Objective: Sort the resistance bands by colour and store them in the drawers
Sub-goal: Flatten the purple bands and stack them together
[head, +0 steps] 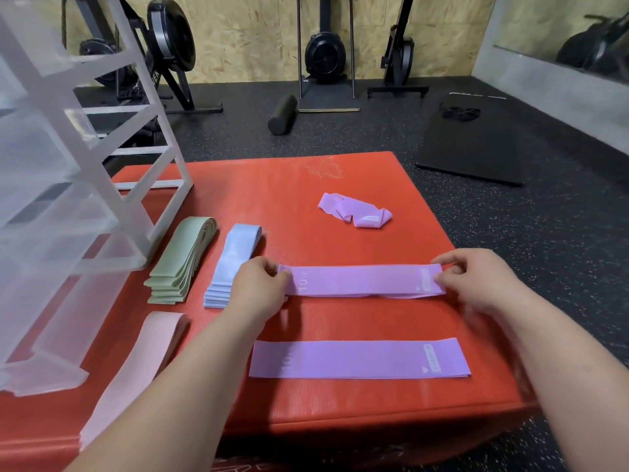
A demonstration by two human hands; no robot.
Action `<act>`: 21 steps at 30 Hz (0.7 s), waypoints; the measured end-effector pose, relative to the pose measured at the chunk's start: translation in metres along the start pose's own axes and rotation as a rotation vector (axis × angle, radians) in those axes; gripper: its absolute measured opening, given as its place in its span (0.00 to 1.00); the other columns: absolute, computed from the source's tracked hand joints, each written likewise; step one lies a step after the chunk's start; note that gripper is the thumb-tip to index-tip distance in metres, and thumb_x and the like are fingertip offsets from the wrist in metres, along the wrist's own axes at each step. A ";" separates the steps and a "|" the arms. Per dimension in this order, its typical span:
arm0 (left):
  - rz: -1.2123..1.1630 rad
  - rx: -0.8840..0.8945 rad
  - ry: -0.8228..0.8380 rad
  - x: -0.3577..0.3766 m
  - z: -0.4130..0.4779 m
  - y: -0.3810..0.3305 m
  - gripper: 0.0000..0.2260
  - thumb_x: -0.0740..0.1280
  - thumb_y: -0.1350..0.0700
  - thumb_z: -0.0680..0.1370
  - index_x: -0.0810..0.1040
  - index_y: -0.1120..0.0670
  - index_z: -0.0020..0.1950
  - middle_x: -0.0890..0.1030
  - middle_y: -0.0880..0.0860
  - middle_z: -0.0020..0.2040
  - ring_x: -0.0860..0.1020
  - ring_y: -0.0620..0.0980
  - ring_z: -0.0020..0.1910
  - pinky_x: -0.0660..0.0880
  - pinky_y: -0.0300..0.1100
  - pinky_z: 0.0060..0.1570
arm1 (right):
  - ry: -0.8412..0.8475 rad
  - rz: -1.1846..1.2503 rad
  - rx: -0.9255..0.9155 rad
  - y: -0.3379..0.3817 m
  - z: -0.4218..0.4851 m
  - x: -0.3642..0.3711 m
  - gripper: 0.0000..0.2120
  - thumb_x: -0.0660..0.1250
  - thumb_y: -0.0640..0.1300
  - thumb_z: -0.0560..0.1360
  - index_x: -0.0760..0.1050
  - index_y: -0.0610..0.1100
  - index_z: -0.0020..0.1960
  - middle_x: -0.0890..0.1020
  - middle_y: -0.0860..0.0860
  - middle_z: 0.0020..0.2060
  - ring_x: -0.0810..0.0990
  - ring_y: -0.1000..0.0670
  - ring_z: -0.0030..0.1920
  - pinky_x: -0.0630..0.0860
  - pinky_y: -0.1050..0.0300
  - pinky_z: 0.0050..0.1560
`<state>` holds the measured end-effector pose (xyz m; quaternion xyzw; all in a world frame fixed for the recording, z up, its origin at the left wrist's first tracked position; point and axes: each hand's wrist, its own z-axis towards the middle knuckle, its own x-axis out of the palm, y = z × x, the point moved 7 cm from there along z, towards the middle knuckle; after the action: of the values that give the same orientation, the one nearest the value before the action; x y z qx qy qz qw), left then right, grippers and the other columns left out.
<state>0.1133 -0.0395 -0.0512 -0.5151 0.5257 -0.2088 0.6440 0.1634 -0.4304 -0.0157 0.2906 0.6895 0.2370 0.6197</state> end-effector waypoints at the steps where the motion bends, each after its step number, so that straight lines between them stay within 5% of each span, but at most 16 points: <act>1: -0.010 0.001 0.000 0.000 0.000 0.000 0.07 0.72 0.55 0.78 0.80 0.57 0.44 0.81 0.52 0.34 0.84 0.54 0.34 0.86 0.60 0.46 | 0.003 0.040 0.005 -0.001 0.000 -0.003 0.08 0.73 0.38 0.74 0.86 0.50 0.47 0.78 0.52 0.27 0.73 0.49 0.27 0.77 0.49 0.35; 4: -0.060 -0.016 0.025 0.003 -0.002 -0.001 0.05 0.73 0.56 0.79 0.81 0.55 0.45 0.81 0.52 0.36 0.83 0.53 0.34 0.86 0.61 0.46 | 0.021 0.148 0.039 -0.005 -0.002 -0.006 0.03 0.74 0.42 0.77 0.86 0.47 0.45 0.84 0.45 0.35 0.77 0.46 0.31 0.79 0.46 0.36; 6: -0.082 -0.017 0.034 0.003 -0.002 -0.001 0.03 0.73 0.56 0.80 0.83 0.53 0.46 0.84 0.53 0.38 0.85 0.56 0.38 0.86 0.61 0.47 | 0.049 0.270 0.065 -0.006 -0.003 -0.006 0.03 0.75 0.43 0.78 0.86 0.44 0.48 0.87 0.42 0.43 0.82 0.45 0.38 0.83 0.41 0.49; 10: -0.098 -0.013 0.019 0.000 -0.003 -0.003 0.04 0.72 0.56 0.81 0.85 0.52 0.46 0.85 0.52 0.39 0.85 0.55 0.39 0.85 0.61 0.48 | 0.054 0.505 0.120 -0.010 -0.003 -0.011 0.07 0.74 0.35 0.77 0.82 0.38 0.54 0.87 0.36 0.50 0.85 0.43 0.47 0.84 0.44 0.55; 15: -0.019 0.006 0.043 -0.001 -0.001 -0.003 0.02 0.73 0.57 0.79 0.85 0.50 0.49 0.87 0.52 0.41 0.87 0.57 0.42 0.86 0.58 0.49 | 0.037 0.349 0.130 -0.015 -0.006 -0.009 0.11 0.78 0.34 0.74 0.83 0.41 0.54 0.88 0.40 0.42 0.84 0.46 0.40 0.82 0.52 0.40; 21: 0.158 0.044 0.072 0.002 -0.003 -0.006 0.03 0.73 0.54 0.77 0.84 0.49 0.50 0.87 0.50 0.40 0.86 0.53 0.39 0.85 0.53 0.49 | 0.011 0.015 0.161 -0.019 -0.006 0.001 0.11 0.82 0.45 0.68 0.83 0.50 0.48 0.87 0.52 0.33 0.87 0.47 0.39 0.86 0.42 0.48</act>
<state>0.1131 -0.0446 -0.0470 -0.4498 0.5826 -0.1874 0.6505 0.1551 -0.4436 -0.0288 0.3434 0.7075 0.1868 0.5887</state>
